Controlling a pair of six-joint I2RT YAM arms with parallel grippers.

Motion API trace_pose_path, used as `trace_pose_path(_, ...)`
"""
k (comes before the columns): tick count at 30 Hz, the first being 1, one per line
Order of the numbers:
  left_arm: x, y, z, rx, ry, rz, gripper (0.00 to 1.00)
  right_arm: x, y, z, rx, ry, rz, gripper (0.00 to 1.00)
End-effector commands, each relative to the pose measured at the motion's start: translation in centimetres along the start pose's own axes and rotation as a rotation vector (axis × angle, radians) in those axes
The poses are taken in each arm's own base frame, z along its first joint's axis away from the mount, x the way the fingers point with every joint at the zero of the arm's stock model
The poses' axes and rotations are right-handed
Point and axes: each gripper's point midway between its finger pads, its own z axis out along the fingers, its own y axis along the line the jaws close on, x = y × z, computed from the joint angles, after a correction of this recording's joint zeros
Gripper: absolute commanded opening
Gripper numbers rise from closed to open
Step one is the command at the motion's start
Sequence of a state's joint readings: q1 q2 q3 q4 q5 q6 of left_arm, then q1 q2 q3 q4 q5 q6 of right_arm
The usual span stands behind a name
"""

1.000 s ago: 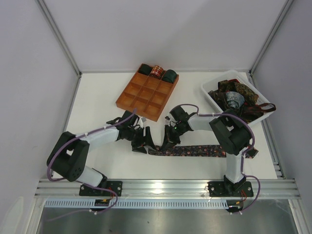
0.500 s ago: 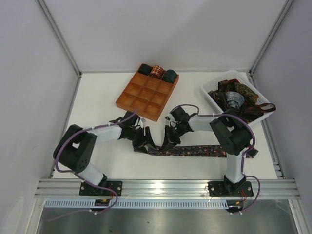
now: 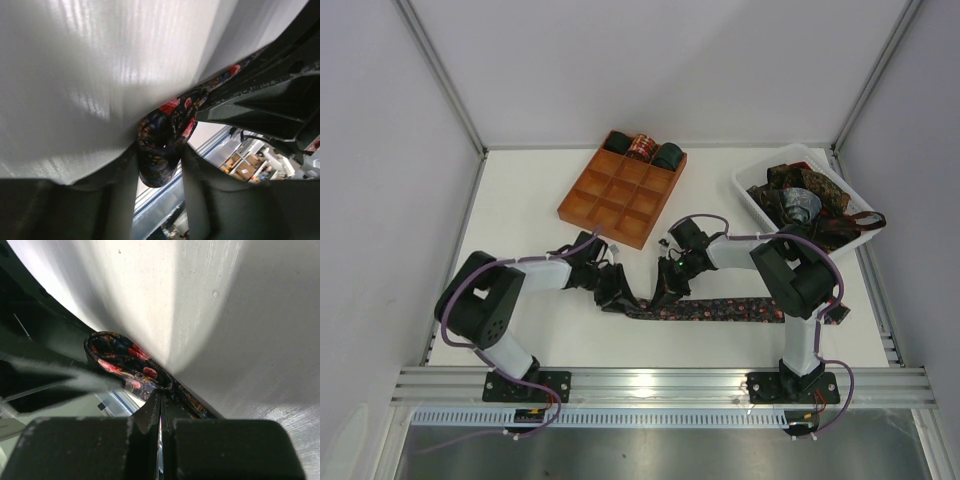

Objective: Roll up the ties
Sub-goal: Roll the tie

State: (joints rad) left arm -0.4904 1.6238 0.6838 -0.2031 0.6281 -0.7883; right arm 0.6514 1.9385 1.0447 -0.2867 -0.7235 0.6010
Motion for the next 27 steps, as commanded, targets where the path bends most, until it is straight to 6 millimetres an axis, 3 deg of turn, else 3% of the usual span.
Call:
trace_pose_path(1, 0.1, 1.2, 0.6, -0.037, -0.002, 0.008, 0.36, 0.4, -2.3, 0.4, 0.096, -0.016, -0.008, 0.00)
trace_pose_path(7, 0.0, 0.9, 0.2, -0.059, -0.003, 0.068, 0.10, 0.4, -1.3, 0.1, 0.082, -0.025, 0.001, 0.00)
trace_pose_path(11, -0.2, 0.0, -0.4, -0.082, -0.022, 0.121, 0.01, 0.5, -0.5, -0.2, 0.077, -0.030, 0.001, 0.00)
trace_pose_path(19, -1.2, -3.6, -1.8, -0.102, -0.058, 0.215, 0.00, 1.1, 0.0, -0.6, 0.094, -0.031, 0.021, 0.00)
trace_pose_path(27, 0.1, -6.1, -0.9, -0.083, 0.002, 0.250, 0.01, 1.8, 0.2, -0.5, 0.095, -0.026, 0.034, 0.00)
